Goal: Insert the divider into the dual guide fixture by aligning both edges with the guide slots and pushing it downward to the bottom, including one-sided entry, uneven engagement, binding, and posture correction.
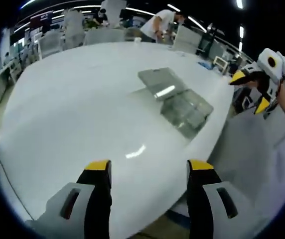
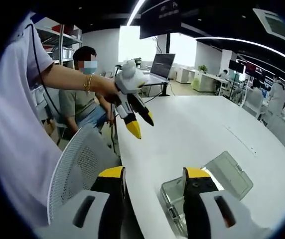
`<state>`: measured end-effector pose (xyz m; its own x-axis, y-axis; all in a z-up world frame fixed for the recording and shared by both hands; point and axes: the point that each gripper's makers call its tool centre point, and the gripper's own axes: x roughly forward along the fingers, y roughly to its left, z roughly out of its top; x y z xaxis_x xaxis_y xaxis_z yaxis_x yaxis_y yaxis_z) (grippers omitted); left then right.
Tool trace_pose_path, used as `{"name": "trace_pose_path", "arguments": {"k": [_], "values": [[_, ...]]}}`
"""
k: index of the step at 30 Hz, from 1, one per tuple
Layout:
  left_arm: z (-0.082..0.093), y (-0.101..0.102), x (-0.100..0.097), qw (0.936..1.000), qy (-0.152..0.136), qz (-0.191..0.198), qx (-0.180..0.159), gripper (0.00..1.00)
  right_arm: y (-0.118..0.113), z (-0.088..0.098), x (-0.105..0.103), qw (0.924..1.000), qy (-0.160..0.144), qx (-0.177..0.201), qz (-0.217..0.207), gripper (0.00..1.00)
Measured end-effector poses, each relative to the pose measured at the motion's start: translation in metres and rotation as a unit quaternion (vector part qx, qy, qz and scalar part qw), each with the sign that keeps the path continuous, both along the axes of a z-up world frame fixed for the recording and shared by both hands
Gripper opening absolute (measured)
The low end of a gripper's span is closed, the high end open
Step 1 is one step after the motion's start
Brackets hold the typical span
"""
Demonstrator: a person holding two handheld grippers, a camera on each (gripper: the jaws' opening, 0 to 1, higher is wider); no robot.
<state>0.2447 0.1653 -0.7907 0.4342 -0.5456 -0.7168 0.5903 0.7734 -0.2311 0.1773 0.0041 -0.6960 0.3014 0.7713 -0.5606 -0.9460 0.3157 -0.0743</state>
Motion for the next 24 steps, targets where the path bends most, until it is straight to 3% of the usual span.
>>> {"name": "trace_pose_path", "arguments": {"k": [5, 9, 14, 18, 23, 24], "values": [[-0.011, -0.01, 0.004, 0.9995, 0.019, 0.023, 0.009, 0.58, -0.005, 0.004, 0.003, 1.0, -0.002, 0.006, 0.005, 0.42], [-0.022, -0.01, 0.009, 0.9964, 0.035, 0.07, 0.03, 0.58, -0.011, 0.004, 0.003, 0.9999, -0.001, 0.011, 0.008, 0.42], [-0.034, -0.009, 0.014, 0.985, 0.053, 0.156, 0.052, 0.57, -0.021, 0.002, 0.004, 0.9997, 0.003, 0.02, 0.011, 0.41], [-0.045, -0.013, 0.014, 0.9787, 0.05, 0.178, 0.089, 0.56, -0.032, 0.001, 0.005, 0.9996, 0.005, 0.024, 0.014, 0.41], [-0.053, -0.019, 0.023, 0.9751, 0.038, 0.195, 0.098, 0.54, -0.046, 0.002, 0.006, 0.9994, 0.004, 0.029, 0.016, 0.4], [-0.055, -0.017, 0.025, 0.971, 0.038, 0.21, 0.108, 0.54, -0.05, 0.002, 0.007, 0.9994, 0.004, 0.029, 0.016, 0.4]]}}
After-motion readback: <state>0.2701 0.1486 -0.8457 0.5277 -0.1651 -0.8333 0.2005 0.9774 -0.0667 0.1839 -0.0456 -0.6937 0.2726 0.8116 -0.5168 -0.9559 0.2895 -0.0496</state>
